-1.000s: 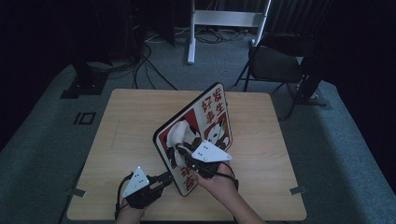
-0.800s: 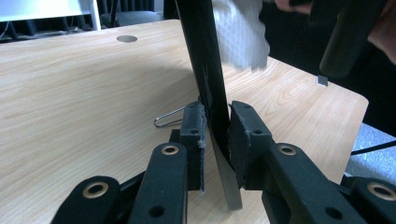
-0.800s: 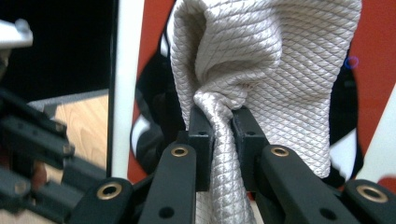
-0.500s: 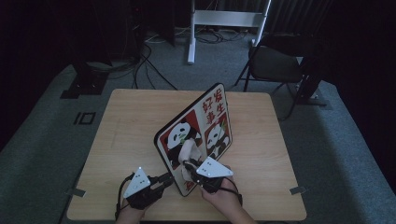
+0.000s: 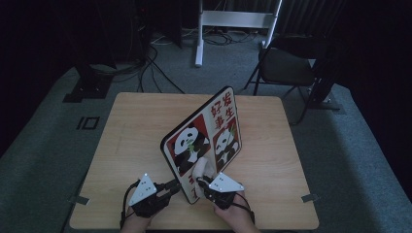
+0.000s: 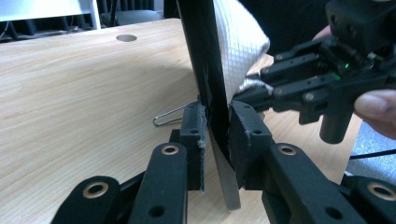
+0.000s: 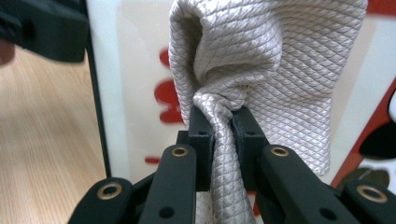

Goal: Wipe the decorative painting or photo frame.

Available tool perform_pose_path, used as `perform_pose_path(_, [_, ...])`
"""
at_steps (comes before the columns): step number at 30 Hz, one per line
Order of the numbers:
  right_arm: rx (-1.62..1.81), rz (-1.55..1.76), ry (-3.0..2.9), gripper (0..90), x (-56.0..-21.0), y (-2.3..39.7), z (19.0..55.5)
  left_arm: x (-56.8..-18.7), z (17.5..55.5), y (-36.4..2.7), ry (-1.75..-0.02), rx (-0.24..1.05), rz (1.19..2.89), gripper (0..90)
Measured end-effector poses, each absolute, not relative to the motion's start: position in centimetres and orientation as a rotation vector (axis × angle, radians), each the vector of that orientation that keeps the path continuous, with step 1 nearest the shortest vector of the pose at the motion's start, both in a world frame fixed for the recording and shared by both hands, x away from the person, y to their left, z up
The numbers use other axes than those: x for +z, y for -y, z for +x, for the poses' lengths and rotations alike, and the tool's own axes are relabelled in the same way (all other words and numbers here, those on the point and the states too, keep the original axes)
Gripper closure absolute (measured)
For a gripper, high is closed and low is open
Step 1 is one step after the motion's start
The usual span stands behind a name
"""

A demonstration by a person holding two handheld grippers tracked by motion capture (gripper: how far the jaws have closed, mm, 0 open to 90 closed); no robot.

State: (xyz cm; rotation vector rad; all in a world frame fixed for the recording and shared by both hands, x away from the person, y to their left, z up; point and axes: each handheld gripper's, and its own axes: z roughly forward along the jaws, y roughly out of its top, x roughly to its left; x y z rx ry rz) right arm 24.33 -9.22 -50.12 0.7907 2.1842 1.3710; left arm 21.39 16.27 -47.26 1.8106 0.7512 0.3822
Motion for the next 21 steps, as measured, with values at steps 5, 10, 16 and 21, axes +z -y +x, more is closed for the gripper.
perform_pose_path(5, [1.344,0.804,-2.208,80.9,-51.0,9.4,24.2,-47.3,21.4,-16.3,-0.749,0.382,1.812,76.6])
perform_pose_path(10, [1.327,0.819,-2.223,81.0,-51.9,9.7,24.1,-47.2,21.4,-16.3,-0.747,0.381,1.815,76.6])
perform_pose_path(16, [1.304,0.835,-2.238,81.1,-52.9,10.1,24.0,-47.2,21.4,-16.2,-0.748,0.382,1.814,76.6])
perform_pose_path(21, [1.27,0.849,-2.258,81.2,-53.8,10.3,24.0,-47.2,21.4,-16.3,-0.747,0.382,1.815,76.6])
